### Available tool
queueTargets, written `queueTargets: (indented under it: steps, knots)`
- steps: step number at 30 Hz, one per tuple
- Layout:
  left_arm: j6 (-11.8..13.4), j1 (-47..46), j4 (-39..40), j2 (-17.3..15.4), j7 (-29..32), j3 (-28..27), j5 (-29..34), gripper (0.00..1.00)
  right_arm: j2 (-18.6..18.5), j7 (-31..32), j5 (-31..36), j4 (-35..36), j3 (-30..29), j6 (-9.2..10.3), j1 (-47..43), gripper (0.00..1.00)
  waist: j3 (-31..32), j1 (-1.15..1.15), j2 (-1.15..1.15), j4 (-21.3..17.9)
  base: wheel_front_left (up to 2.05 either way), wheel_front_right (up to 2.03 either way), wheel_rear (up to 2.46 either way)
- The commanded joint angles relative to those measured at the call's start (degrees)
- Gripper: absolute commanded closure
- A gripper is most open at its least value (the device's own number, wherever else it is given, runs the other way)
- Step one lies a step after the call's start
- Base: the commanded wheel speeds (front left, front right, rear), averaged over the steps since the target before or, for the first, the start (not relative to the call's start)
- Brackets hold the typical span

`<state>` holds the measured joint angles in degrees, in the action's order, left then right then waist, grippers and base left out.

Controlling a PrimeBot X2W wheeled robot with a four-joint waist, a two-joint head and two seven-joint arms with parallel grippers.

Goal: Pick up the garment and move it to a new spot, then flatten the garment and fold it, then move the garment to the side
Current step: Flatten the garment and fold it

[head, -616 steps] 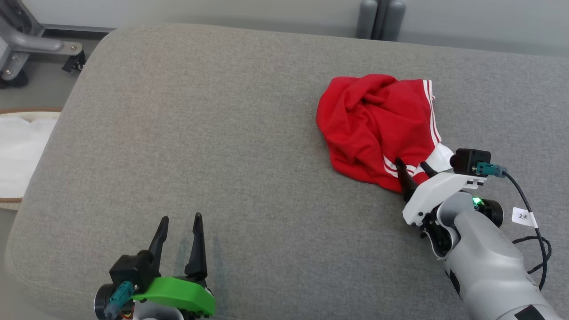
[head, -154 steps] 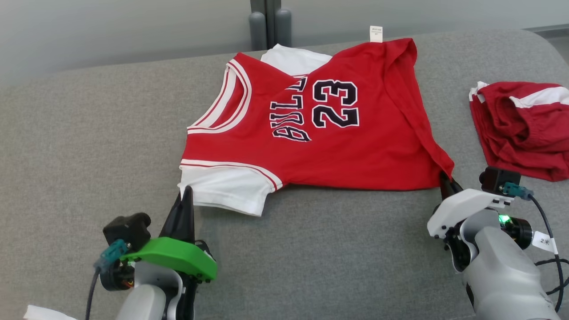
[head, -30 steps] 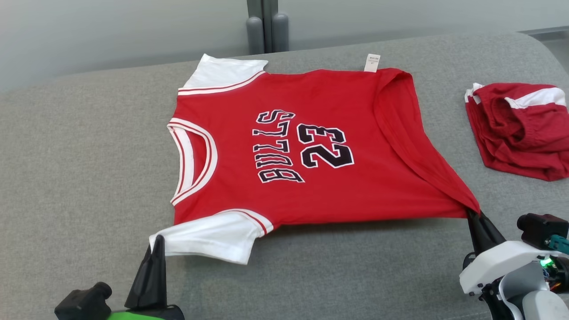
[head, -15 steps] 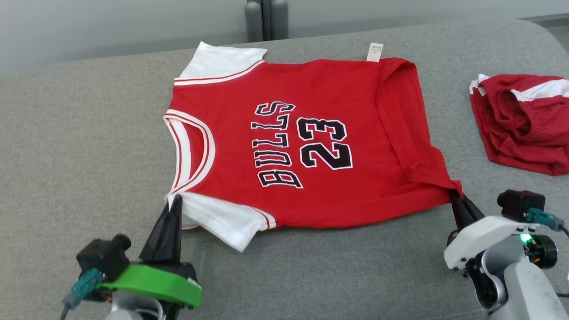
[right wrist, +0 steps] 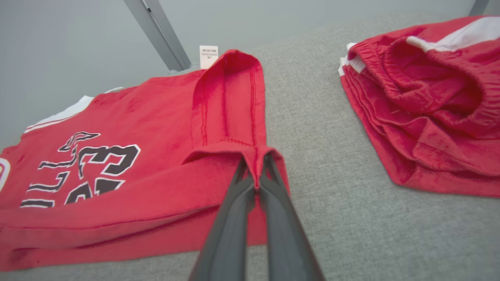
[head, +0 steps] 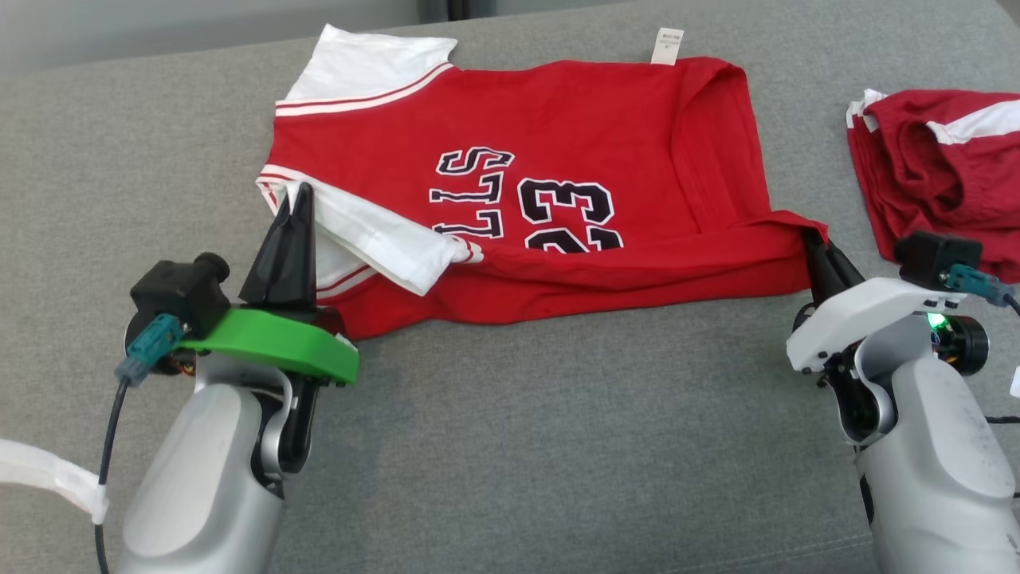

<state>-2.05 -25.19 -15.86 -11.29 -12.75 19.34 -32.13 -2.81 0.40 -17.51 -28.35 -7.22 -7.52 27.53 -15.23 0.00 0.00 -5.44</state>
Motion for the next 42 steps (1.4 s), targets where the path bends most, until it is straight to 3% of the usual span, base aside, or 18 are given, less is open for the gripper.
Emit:
queueTargets:
  steps: [1,6,7,8,9,10,11,12,13,14,21,32,42]
  knots:
    - [-0.3,-1.8,-1.4,0.1,-0.5,-0.1,0.6,1.00,-0.2,-0.7,0.6,-1.2,-0.2,0.07,1.3,1.00,-1.7,0.00,0.00,-0.6,0.00,0.00,0.00]
    - [-1.0,-5.9,-7.1,0.8,-1.5,0.0,1.9,1.00,-0.2,-2.9,1.7,-6.2,0.6,0.07,5.2,1.00,-3.2,0.00,0.00,-0.9,0.00,0.00,0.00]
    - [-1.2,-6.5,-8.0,0.9,-1.7,0.0,2.1,1.00,-0.2,-3.4,1.8,-7.1,0.7,0.07,5.8,0.95,-3.3,0.00,0.00,-1.0,0.00,0.00,0.00]
    - [-1.3,-6.9,-8.5,1.1,-1.9,0.0,2.3,1.00,-0.2,-4.0,2.0,-7.7,0.8,0.07,6.2,0.84,-3.4,0.00,0.00,-1.0,0.00,0.00,0.00]
    - [-1.5,-7.3,-9.1,1.4,-2.1,-0.2,2.4,1.00,-0.2,-4.7,1.9,-8.4,1.0,0.07,6.7,0.56,-3.4,0.00,0.00,-1.0,0.00,0.00,0.00]
    - [-1.5,-7.6,-9.5,1.6,-2.1,-0.3,2.5,0.96,-0.2,-5.3,1.9,-8.8,1.3,0.07,7.0,0.04,-3.4,0.00,0.00,-1.0,0.00,0.00,0.00]
    - [-1.6,-7.7,-9.8,1.9,-2.2,-0.5,2.7,0.76,-0.2,-6.2,1.8,-9.3,1.4,0.07,7.3,0.00,-3.3,0.00,0.00,-1.0,0.00,0.00,0.00]
    - [-1.7,-7.9,-10.0,2.0,-2.3,-0.7,2.9,0.63,-0.2,-6.9,1.6,-9.6,1.6,0.07,7.4,0.00,-3.3,0.00,0.00,-1.0,0.00,0.00,0.00]
    - [-1.9,-8.0,-10.3,2.2,-2.4,-0.9,3.1,0.06,-0.2,-7.7,1.7,-9.9,1.8,0.07,7.5,0.00,-3.1,0.00,0.00,-0.9,0.00,0.00,0.00]
    - [-2.1,-7.9,-10.5,2.3,-2.5,-1.1,3.3,0.00,-0.2,-8.4,1.9,-10.1,1.9,0.07,7.6,0.00,-3.0,0.00,0.00,-0.9,0.00,0.00,0.00]
    - [-2.7,-4.5,-8.4,3.0,-2.5,-3.5,5.3,0.00,-0.2,-13.2,3.3,-8.0,2.2,0.07,6.7,0.00,-1.5,0.00,0.00,-0.9,0.00,0.00,0.00]
    - [-2.9,9.0,-3.6,2.9,-1.8,-6.4,3.3,0.00,-0.2,-13.9,6.9,0.1,0.7,0.07,-1.7,0.00,3.0,0.00,0.00,0.4,0.00,0.00,0.00]
    - [-1.5,17.3,-2.4,3.9,10.9,-8.3,-6.3,0.00,-0.2,-10.4,5.7,6.6,1.3,0.07,-10.3,0.00,4.6,0.00,0.00,0.6,0.00,0.00,0.00]
